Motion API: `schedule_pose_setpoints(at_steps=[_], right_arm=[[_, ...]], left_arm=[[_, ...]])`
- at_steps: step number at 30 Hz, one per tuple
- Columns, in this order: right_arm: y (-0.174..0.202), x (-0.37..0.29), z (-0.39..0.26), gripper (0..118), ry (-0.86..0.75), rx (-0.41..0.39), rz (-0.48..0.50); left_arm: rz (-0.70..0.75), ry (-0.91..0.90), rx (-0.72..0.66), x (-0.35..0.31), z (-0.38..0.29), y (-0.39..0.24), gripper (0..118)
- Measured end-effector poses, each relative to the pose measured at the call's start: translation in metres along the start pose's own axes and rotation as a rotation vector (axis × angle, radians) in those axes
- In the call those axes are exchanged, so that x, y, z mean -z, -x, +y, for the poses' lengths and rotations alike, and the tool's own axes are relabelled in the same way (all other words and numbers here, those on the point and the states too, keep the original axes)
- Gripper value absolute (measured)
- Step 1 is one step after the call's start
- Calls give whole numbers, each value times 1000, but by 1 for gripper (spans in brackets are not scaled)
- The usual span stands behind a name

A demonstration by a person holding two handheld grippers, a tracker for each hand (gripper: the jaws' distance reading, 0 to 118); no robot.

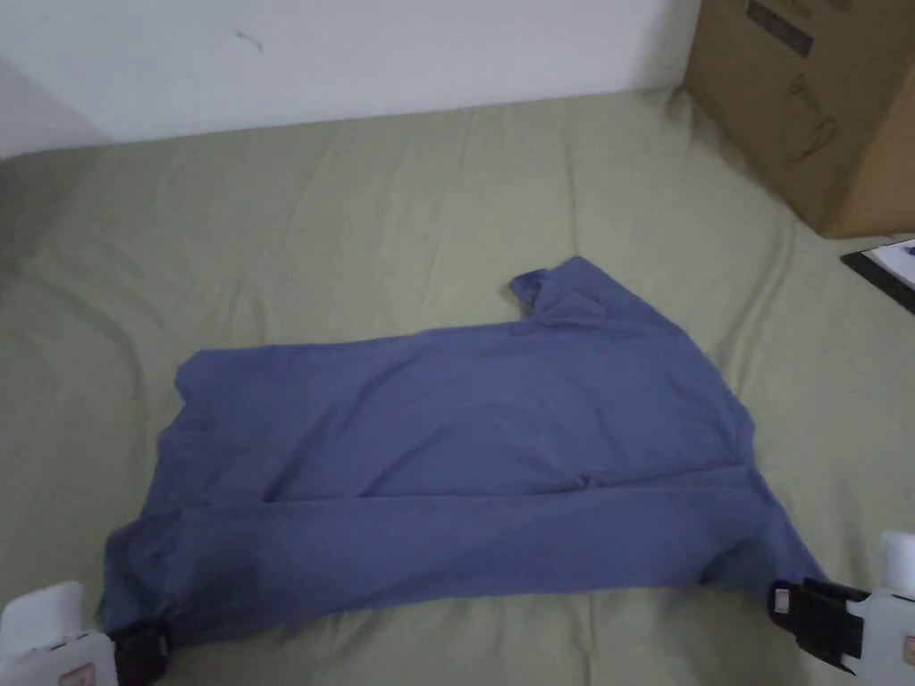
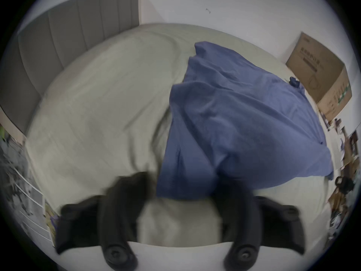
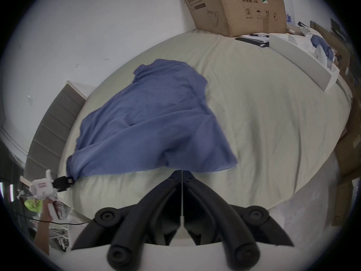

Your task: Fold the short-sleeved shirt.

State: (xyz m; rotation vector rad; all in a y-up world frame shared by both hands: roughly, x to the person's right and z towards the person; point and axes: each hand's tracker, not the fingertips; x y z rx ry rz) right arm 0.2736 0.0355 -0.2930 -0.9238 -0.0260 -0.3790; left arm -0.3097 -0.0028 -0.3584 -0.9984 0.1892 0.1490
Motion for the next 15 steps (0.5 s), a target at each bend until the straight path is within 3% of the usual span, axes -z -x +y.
schedule_pose_setpoints(at_steps=[1, 2, 3, 8, 10, 11, 13, 14, 15], right_arm=[[-3, 0, 1, 43, -2, -10, -1], [-7, 4, 4, 84, 0, -10, -4], [-9, 8, 7, 100, 7, -4, -9], [-19, 37, 30, 95, 11, -29, -119], [-19, 50, 35, 87, 24, -13, -95], [-18, 59, 36, 70, 49, -16, -42], [-10, 75, 35, 50, 83, -18, -49], [-3, 81, 33, 48, 93, -80, -148], [5, 76, 32, 48, 67, -116, -175]], left_arm=[[-41, -6, -2, -2, 2, 4, 14], [-61, -2, -15, -12, 8, 1, 7], [-68, 14, -19, -13, 11, 0, 7], [-57, 22, 45, -2, 15, -1, 7], [-59, 20, 60, -6, 17, -4, 7], [-61, 22, 64, -8, 18, -4, 7], [-66, 25, 70, -8, 18, -3, 7], [-68, 28, 71, -10, 19, -4, 7], [-70, 33, 73, -11, 20, -4, 7]])
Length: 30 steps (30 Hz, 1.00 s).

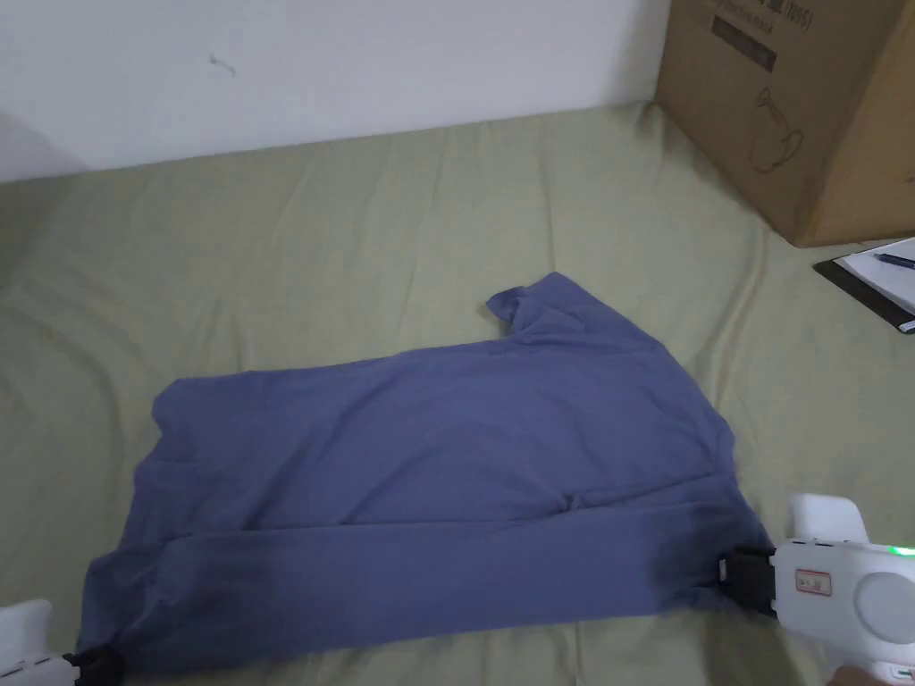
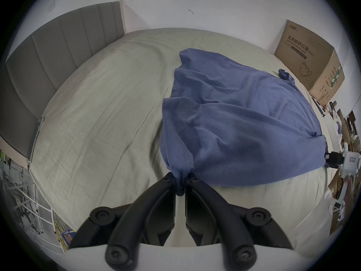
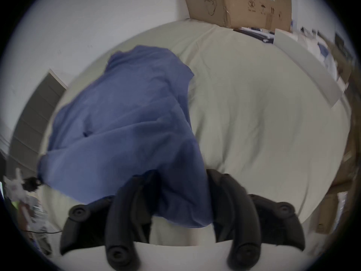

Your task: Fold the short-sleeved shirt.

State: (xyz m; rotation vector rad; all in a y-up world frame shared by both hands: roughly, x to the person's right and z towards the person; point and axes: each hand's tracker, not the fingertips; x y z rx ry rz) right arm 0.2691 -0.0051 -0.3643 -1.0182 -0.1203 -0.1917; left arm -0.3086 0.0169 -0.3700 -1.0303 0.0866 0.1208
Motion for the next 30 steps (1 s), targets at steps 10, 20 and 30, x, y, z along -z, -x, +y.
schedule_pose_setpoints(at_steps=[10, 20, 30], right_arm=[[-5, -56, 8, 7, -6, -31, 87], [-39, -77, -46, 7, 133, -47, 106], [-27, -98, -36, 92, 71, -81, 30]], left_arm=[[-8, -17, 80, -37, -1, 3, 7], [-37, 96, 61, -47, -78, 30, 7], [30, -68, 3, -89, -60, 29, 110]])
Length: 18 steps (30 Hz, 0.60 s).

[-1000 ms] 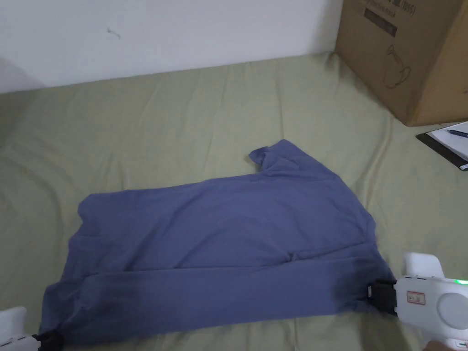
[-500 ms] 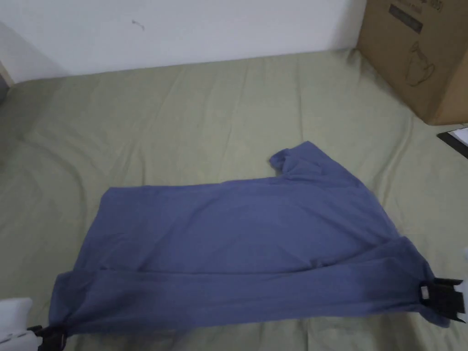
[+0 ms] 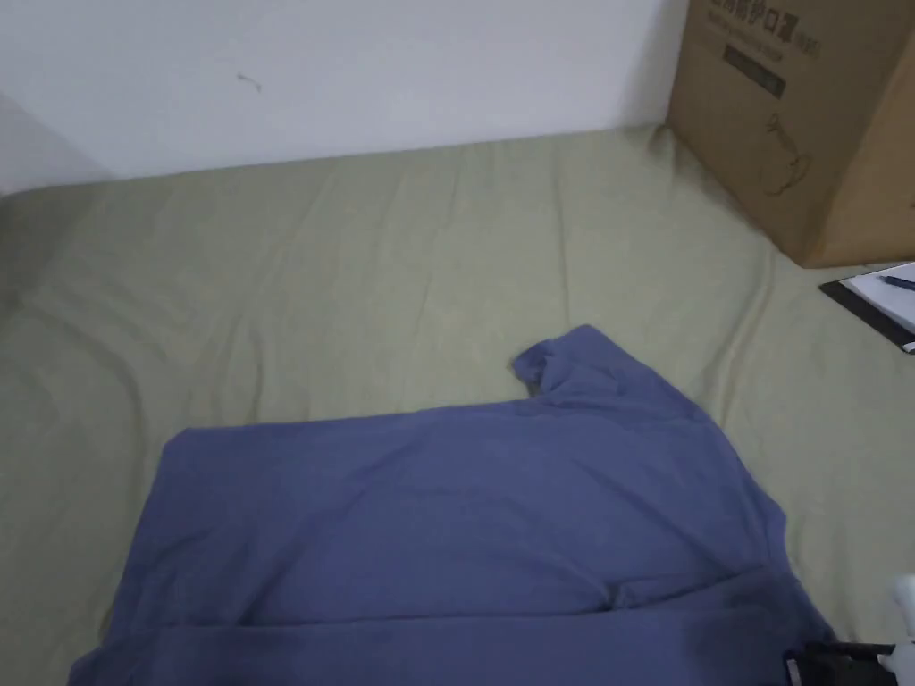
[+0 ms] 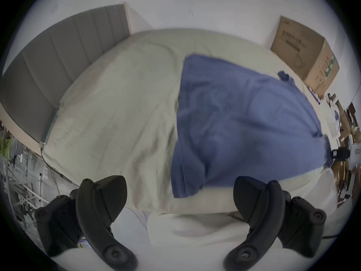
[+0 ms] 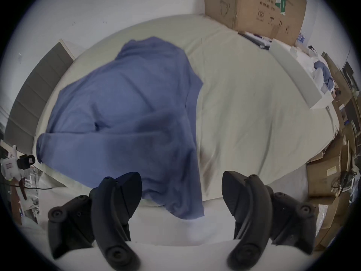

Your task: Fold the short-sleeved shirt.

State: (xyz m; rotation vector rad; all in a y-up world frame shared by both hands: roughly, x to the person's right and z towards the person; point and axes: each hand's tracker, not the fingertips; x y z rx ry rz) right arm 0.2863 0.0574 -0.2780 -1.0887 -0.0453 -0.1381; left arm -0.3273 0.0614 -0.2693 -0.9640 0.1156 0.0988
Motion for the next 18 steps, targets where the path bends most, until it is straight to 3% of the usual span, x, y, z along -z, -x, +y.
schedule_pose_setpoints(at_steps=[4, 5, 6, 7, 8, 9, 13, 18], right_arm=[[4, -27, 21, 90, -112, -9, 44], [7, -31, 27, 74, -136, -9, 68], [8, -33, 34, 54, -163, -5, 88], [11, -32, 39, 32, -182, -5, 99], [14, -29, 45, 9, -198, -2, 105], [16, -25, 51, 5, -212, 12, 111], [19, -1, 84, 0, -213, 29, 134], [21, 52, 157, 0, -211, -34, 129]], left_arm=[[-76, -105, -31, -21, 25, -12, 110], [-124, -106, -36, -22, 33, -15, 105], [-127, -136, -47, -21, 40, -21, 93], [-128, -157, -43, -18, 44, -27, 71], [-122, -161, -24, -13, 49, -33, 29], [-116, -173, -14, -9, 57, -48, 4], [-74, -170, 62, 12, 75, -65, 0], [-90, -135, 35, 40, 94, -74, 0]])
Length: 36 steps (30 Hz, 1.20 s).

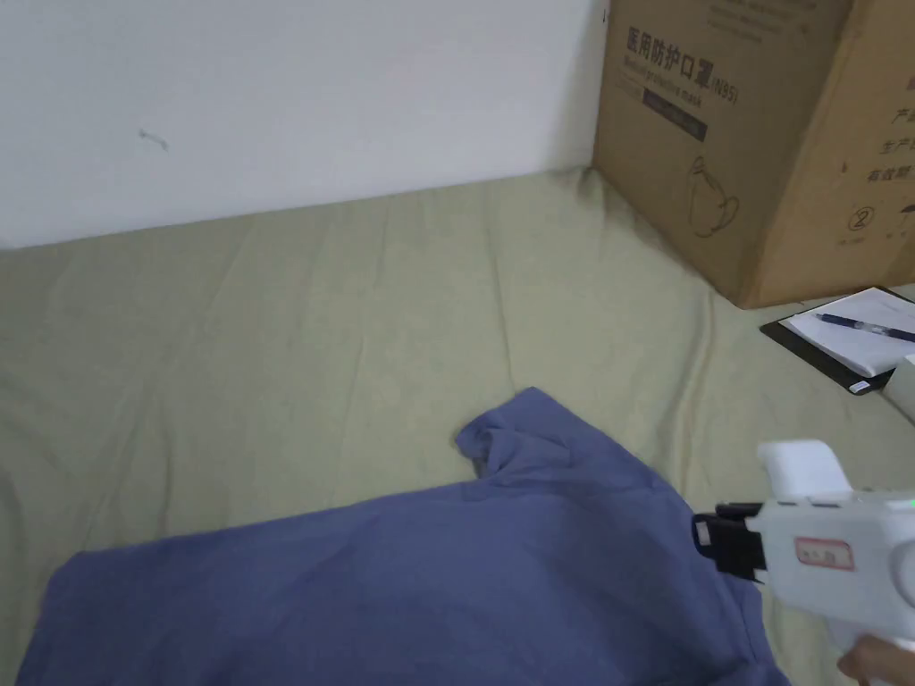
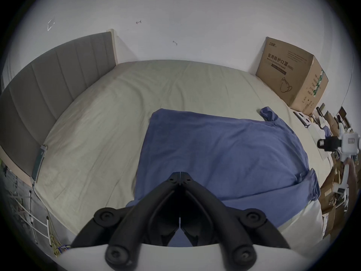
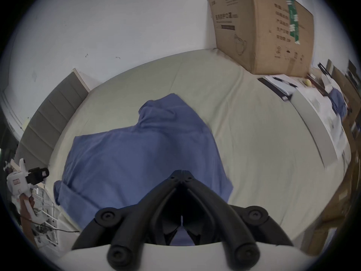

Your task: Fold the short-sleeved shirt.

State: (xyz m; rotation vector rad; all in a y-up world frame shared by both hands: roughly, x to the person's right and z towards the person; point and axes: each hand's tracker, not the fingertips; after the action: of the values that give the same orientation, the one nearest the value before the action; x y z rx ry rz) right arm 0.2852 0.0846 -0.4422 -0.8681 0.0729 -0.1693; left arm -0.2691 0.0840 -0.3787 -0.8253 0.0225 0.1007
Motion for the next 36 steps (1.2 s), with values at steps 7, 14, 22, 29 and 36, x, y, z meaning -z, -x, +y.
schedule_pose_setpoints(at_steps=[7, 14, 22, 29, 36], right_arm=[[-20, 123, 69, 86, 115, -23, -78], [-27, 180, 74, 78, 255, -17, -93], [-20, 171, 79, 2, 251, -65, -87], [-22, 172, 75, 2, 236, -41, -89], [-17, 174, 76, 2, 239, -37, -105]], left_arm=[[7, 67, 10, 30, -4, 8, 0], [43, 160, 6, 53, -9, 11, 0], [16, 164, -41, 83, 32, 6, 5], [62, 176, -27, 149, 113, 32, 112], [126, 272, -74, 250, 137, 53, 86]])
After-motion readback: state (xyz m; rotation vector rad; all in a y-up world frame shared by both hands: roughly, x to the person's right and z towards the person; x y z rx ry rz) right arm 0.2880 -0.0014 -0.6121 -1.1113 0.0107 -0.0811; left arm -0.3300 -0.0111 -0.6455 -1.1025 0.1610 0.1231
